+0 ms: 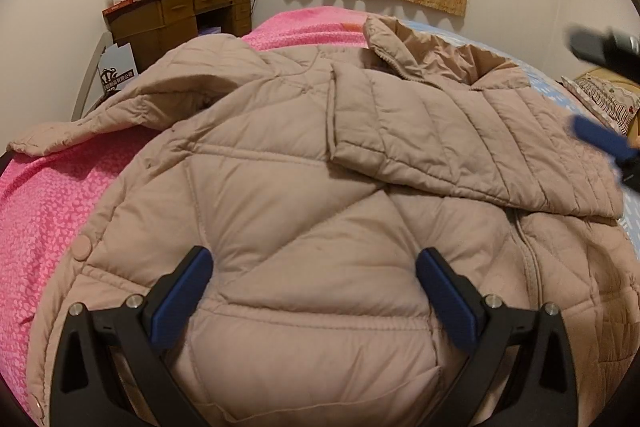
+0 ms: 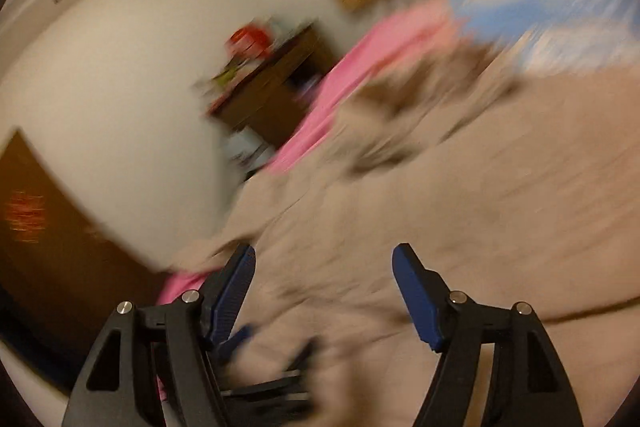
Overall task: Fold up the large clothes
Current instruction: 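Fold the held sleeve across the jacket front and release it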
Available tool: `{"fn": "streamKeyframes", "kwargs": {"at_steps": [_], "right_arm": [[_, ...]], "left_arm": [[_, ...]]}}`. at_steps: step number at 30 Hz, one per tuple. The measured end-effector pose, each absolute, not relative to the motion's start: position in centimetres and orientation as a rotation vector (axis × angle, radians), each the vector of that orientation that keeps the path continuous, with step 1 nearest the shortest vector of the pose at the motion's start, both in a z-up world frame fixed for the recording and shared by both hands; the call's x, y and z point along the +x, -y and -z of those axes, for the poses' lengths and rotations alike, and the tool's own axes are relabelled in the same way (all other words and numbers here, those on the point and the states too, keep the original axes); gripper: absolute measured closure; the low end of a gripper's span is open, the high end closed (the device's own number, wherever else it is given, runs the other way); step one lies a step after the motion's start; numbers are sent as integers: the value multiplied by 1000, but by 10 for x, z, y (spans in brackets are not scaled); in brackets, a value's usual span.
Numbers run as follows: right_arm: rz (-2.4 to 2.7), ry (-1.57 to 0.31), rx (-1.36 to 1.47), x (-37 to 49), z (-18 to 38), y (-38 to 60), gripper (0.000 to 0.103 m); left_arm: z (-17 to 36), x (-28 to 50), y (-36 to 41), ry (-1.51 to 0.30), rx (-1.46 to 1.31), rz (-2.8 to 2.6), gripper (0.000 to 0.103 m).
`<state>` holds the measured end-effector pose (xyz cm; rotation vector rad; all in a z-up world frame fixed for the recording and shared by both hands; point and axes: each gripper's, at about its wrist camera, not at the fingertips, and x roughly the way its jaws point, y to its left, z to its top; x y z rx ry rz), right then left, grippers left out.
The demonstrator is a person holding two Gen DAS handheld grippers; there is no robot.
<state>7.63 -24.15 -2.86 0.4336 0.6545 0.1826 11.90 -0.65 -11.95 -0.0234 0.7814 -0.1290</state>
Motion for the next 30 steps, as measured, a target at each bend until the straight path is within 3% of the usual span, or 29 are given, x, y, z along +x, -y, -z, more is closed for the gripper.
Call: {"fn": "streamKeyframes", "kwargs": {"at_steps": [3,10,19,25,30], "right_arm": [[6,-657,366,76,25,290,46],[121,-830,477,75,99,369,47],[191,-804,326,74,99,348,46],[174,-665,301,70,43,344,47],[199,-723,355,122,47,367,47]], "left_arm": [[120,119,7,-782,-19,126,0],[119,119,8,-786,-3,117,0],[98,124,8,-852,11,113,0],[51,154,20,-739,58,41,0],[74,211,36,-841,78,-56,0]]}}
